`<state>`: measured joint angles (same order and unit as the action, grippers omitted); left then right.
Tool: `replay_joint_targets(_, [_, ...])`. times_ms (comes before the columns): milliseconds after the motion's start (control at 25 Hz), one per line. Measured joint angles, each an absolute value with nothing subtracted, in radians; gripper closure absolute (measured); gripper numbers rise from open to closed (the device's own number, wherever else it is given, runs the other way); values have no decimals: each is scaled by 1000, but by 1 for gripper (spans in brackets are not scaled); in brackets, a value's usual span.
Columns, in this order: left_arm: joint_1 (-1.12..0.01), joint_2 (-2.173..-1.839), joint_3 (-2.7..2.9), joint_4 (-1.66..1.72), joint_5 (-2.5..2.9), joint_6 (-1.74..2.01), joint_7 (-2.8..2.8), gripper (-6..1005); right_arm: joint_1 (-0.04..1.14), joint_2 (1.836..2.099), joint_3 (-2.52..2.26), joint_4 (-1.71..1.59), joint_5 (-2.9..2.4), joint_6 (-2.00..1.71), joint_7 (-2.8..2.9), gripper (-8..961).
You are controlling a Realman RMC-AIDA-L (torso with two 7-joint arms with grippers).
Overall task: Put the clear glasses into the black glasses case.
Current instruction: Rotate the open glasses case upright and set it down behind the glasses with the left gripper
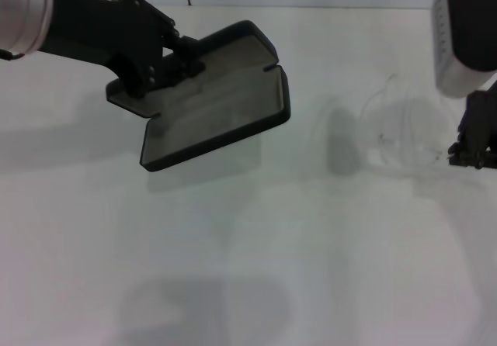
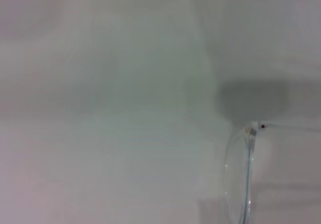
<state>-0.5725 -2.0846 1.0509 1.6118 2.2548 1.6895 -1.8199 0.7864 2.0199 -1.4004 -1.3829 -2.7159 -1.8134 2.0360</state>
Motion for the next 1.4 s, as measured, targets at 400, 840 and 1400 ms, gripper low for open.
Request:
replay_joint_targets(400, [-570, -2090, 1353, 1640, 2275, 1602, -1940, 738, 746, 2022, -1268, -1467, -2716, -1745, 2091, 906])
replay_joint_targets(840, [-564, -2093, 1779, 1636, 2512, 1275, -2212, 732, 728, 2016, -1222, -1483, -2641, -1646, 2092, 905])
replay_joint_targets(1400, [-575, -2098, 1948, 1525, 2547, 1134, -2284, 725, 737, 2018, -1229, -1491, -2582, -1646, 2083, 905])
